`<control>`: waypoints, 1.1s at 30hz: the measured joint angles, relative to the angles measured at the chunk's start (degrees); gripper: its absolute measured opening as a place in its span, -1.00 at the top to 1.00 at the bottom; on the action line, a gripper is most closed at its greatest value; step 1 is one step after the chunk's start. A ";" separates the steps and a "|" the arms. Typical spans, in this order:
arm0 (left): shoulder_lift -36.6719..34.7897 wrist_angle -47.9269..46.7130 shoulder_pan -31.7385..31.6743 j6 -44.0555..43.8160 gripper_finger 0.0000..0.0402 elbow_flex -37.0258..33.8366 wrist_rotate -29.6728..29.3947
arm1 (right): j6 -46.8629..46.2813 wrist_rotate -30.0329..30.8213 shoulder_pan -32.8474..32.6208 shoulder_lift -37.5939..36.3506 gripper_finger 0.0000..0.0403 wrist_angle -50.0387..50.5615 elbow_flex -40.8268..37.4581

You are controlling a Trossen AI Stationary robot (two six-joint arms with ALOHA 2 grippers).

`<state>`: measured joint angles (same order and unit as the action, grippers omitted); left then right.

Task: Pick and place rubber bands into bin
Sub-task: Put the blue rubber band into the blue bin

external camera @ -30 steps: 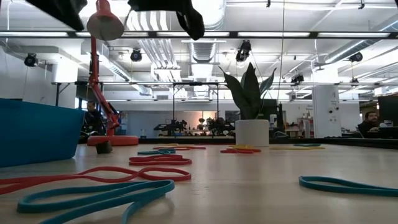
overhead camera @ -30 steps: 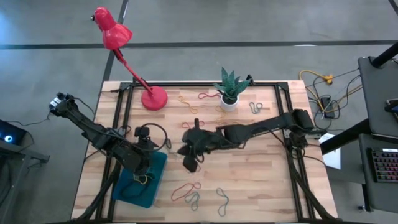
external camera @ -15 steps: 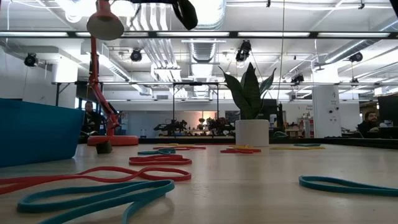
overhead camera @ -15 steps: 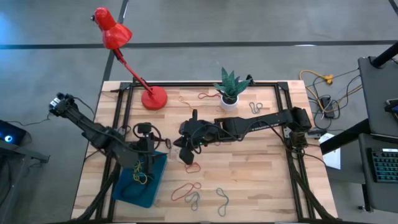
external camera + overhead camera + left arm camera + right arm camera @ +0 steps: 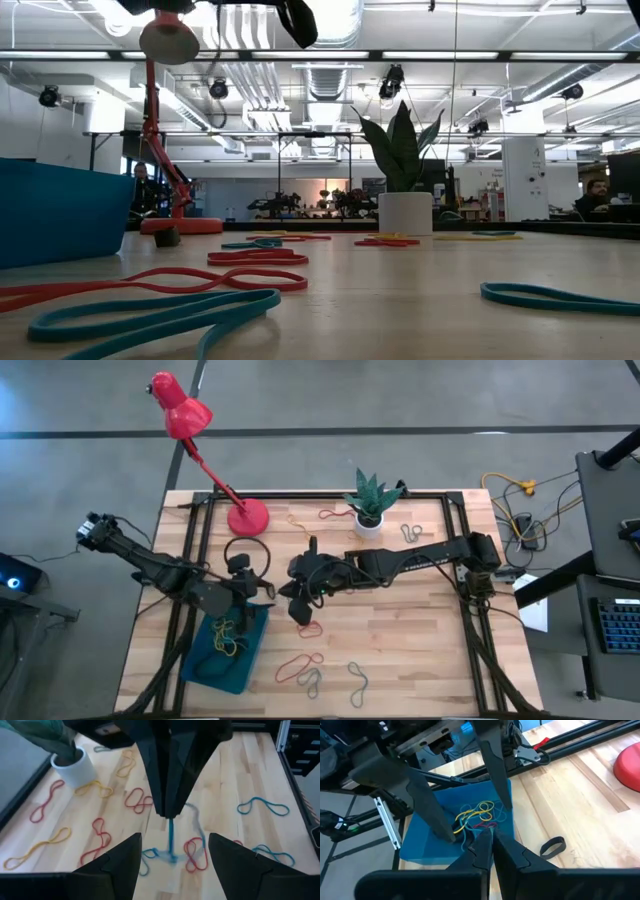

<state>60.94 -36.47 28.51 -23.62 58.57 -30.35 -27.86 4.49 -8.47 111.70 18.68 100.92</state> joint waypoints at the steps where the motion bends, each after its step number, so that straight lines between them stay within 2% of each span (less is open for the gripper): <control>1: 0.19 0.20 -0.41 0.14 -0.07 0.00 0.70 | -0.02 0.00 0.00 0.00 0.96 0.00 0.00; 6: 1.93 0.53 -2.04 0.63 -0.07 0.00 5.72 | -0.01 0.02 0.00 0.00 0.96 -0.02 0.00; 10: 2.74 1.97 -2.17 3.07 0.03 0.00 6.10 | -0.02 0.02 0.00 -0.02 0.96 -0.03 0.00; 17: 2.78 1.59 -3.25 3.76 0.43 0.00 6.07 | 0.00 0.04 0.00 -0.04 0.96 0.99 0.00; 25: 2.81 2.51 -4.99 10.47 0.95 0.00 6.09 | 0.00 0.07 0.00 -0.06 0.96 0.88 0.00; 33: 2.81 2.33 -6.34 12.15 0.99 0.00 6.54 | -1.00 0.11 0.02 -0.11 0.96 0.85 0.00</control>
<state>63.75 -34.14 22.17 -11.47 58.57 -23.81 -28.85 4.60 -8.45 111.59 19.53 100.92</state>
